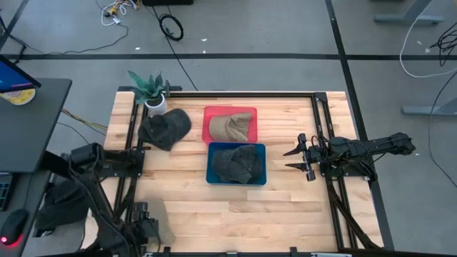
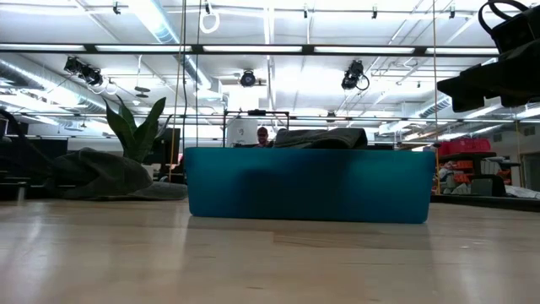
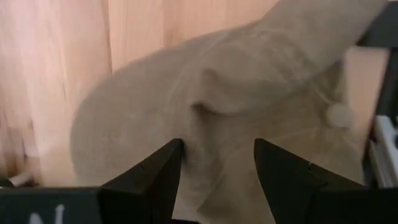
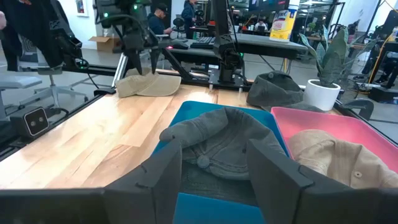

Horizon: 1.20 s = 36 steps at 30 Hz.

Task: Pick & Place hat
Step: Put the brown cap into the red bin

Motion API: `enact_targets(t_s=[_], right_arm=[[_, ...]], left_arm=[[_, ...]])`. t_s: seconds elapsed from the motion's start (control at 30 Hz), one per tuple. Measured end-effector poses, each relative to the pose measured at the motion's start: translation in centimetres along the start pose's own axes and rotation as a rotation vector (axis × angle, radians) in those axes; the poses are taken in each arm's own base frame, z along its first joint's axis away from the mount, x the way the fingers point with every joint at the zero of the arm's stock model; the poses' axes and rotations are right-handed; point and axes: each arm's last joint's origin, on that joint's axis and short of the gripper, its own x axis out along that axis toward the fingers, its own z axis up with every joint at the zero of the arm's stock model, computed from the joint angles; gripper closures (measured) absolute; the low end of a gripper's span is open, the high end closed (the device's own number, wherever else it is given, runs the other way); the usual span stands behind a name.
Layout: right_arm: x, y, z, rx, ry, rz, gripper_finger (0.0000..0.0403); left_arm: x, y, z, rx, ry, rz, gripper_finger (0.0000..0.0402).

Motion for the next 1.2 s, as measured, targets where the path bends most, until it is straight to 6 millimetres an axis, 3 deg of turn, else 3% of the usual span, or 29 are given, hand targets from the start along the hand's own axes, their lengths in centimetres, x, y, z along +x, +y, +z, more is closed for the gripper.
enact_targets(t_s=[0.23, 0.47, 0.7, 1.0, 1.2], right_arm=[[0.0, 0.0, 0.0, 0.000, 0.000, 0.000, 0.0218], [0.0, 0.0, 0.0, 0.000, 0.000, 0.000, 0.0218], [0.0, 0.0, 0.0, 0.000, 0.000, 0.000, 0.0218], [0.0, 0.0, 0.0, 0.000, -0.001, 0.000, 0.0218], [0.0, 0.0, 0.0, 0.000, -0.001, 0.000, 0.0218]], left_arm=[[2.2, -0.6, -0.2, -0.026, 0.048, 0.092, 0.0195], [2.7, -0.3, 0.6, -0.075, 0.111, 0.104, 0.0195], [2.3, 0.2, 0.8, -0.092, 0.175, 0.139, 0.0207], [-0.1, -0.6, 1.2, -0.080, 0.153, 0.112, 0.0226], [0.6, -0.1, 0.4, -0.087, 0.144, 0.171, 0.0227]])
